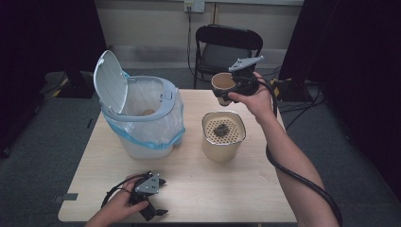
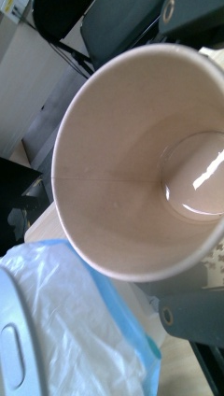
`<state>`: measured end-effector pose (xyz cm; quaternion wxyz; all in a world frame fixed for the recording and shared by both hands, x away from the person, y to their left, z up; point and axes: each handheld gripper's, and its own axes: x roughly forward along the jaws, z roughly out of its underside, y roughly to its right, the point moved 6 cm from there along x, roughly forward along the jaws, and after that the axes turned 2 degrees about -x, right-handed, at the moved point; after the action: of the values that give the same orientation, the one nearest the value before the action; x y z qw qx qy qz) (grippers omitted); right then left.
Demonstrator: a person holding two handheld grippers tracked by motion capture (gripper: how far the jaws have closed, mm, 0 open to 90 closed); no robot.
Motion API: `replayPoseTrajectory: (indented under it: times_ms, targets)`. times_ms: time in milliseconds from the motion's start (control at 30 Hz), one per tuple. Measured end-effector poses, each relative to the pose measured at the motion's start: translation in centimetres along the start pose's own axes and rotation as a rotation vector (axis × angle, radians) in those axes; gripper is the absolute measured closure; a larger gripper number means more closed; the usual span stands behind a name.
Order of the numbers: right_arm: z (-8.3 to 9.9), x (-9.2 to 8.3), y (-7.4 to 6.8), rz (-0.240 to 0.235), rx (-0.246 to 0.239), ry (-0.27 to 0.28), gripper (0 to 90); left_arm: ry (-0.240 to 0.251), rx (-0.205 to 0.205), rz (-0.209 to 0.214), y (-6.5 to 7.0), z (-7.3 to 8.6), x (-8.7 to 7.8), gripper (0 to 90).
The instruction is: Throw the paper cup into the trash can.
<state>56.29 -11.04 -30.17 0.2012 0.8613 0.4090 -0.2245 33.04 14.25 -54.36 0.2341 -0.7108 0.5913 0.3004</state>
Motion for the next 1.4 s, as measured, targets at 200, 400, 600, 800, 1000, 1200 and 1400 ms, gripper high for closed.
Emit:
replayPoseTrajectory:
  times_ms: [200,400,600,800,1000,1200,1400]
  targets:
    - [-1.6,0.1,-1.0,-0.022,-0.024,0.002,27.4,0.0,-0.001,0.0,0.0,0.0,0.0,0.0]
    - [-3.1,0.2,-1.8,-0.045,-0.039,0.006,27.4,-0.002,-0.006,0.002,0.0,0.0,0.0,0.0]
    - [-4.8,0.4,-2.8,-0.075,-0.045,0.019,27.3,-0.005,-0.014,0.012,0.1,0.1,0.0,0.0]
    - [-5.9,0.7,-3.6,-0.095,-0.058,0.022,27.3,-0.005,-0.013,0.013,0.1,0.1,0.0,0.0]
    - [-7.4,0.9,-4.8,-0.126,-0.083,0.02,27.3,-0.003,-0.014,0.009,0.1,0.1,0.0,0.0]
    - [-8.6,1.2,-5.7,-0.155,-0.097,0.027,27.3,-0.002,-0.014,0.009,0.1,0.1,0.0,0.0]
    - [-9.9,1.5,-6.6,-0.192,-0.086,0.046,27.0,-0.002,-0.012,0.009,0.1,0.1,0.0,0.0]
